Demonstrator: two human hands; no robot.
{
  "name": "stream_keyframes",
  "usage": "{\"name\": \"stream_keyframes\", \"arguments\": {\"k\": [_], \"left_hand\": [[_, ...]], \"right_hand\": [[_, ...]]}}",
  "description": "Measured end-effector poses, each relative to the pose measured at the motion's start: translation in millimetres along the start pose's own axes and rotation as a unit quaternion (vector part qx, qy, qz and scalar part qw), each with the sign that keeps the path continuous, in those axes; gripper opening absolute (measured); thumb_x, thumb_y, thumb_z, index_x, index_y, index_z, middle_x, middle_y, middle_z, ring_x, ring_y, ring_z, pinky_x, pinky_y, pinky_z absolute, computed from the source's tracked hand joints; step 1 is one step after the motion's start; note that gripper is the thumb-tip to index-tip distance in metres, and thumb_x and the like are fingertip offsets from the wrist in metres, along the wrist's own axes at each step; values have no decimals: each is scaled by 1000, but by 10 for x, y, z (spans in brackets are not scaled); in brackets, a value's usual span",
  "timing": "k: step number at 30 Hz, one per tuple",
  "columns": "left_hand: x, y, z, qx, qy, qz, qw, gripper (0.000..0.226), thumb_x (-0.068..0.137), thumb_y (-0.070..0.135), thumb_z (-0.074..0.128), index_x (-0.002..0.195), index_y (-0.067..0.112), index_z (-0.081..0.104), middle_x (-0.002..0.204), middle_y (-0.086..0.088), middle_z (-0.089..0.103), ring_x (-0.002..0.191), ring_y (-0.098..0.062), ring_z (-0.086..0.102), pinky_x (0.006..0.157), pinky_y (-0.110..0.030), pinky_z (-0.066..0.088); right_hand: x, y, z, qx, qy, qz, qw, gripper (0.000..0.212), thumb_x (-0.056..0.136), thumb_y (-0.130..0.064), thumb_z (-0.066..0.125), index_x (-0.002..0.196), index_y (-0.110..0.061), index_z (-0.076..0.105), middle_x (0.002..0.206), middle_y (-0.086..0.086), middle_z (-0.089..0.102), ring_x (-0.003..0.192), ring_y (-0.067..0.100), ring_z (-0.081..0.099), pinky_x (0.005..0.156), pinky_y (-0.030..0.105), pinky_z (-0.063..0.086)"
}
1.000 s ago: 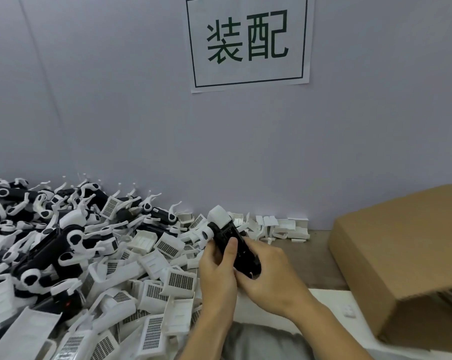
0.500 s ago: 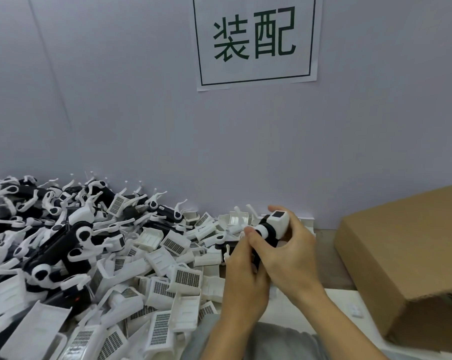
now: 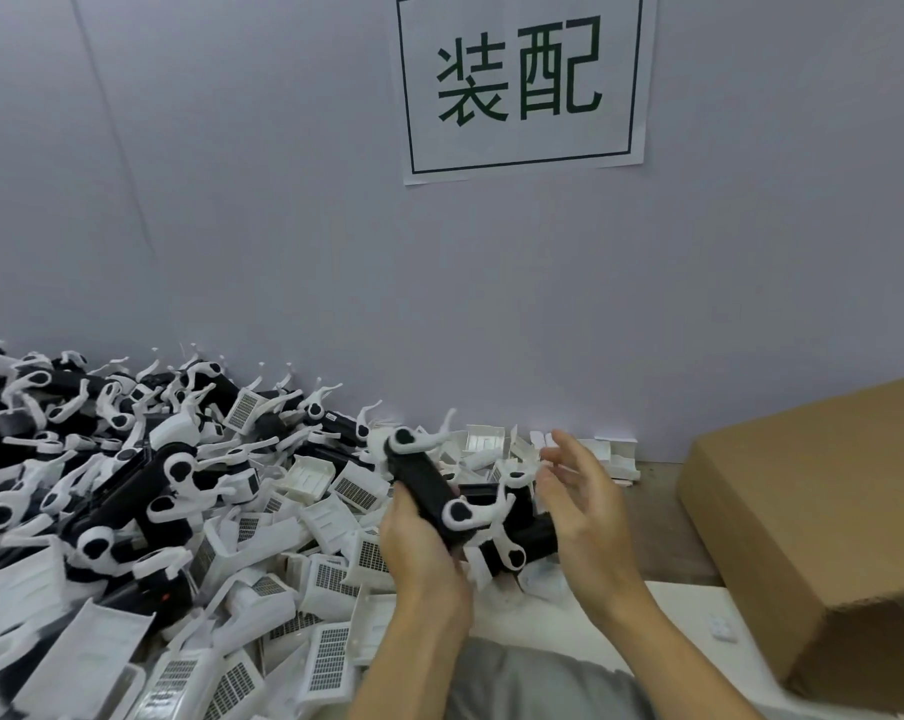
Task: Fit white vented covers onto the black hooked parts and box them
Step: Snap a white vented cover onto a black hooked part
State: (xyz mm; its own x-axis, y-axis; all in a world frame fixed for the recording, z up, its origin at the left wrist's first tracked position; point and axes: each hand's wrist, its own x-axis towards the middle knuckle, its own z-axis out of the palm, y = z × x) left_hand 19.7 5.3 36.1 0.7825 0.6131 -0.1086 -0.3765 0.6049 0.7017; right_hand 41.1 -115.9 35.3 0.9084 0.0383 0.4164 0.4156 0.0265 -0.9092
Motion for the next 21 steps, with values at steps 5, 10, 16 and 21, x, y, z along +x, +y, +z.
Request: {"name": "stream_keyframes", "arguments": {"k": [5,10,16,21], "left_hand": [[-51,40,24,-89,-72,-72,991,31,92,43,63,75,17,69,66,-2,57,53,-13,53,58,-28,44],[-44,21,10,-84,-91,-66,990,36,99,40,53,96,9,71,73,-6,66,61,-18,63,60,-30,52],[3,-58,-75,37,-113,-93,989,56,104,50,38,127,4,59,96,-23,63,65,-32,62,48,-31,43],[-5,-107,-67,75,-115,-34,990,38,106,39,41,114,10,65,84,-18,69,58,-28,64,41,-26,40]], "right_hand": [[21,35,-17,-9,-16,46,999,26,99,-10,52,103,-31,68,89,-4,69,80,7,65,72,25,50],[-8,-13,14,-20,-125,107,986,28,95,0,45,101,-12,70,71,14,70,62,20,64,54,22,48],[-61,-40,75,19,-229,124,965,23,93,-8,54,112,-18,63,83,11,72,68,23,67,61,29,49],[-68,36,135,55,-182,151,970,9,100,-16,56,106,-12,62,78,9,71,64,26,63,58,33,47]]}}
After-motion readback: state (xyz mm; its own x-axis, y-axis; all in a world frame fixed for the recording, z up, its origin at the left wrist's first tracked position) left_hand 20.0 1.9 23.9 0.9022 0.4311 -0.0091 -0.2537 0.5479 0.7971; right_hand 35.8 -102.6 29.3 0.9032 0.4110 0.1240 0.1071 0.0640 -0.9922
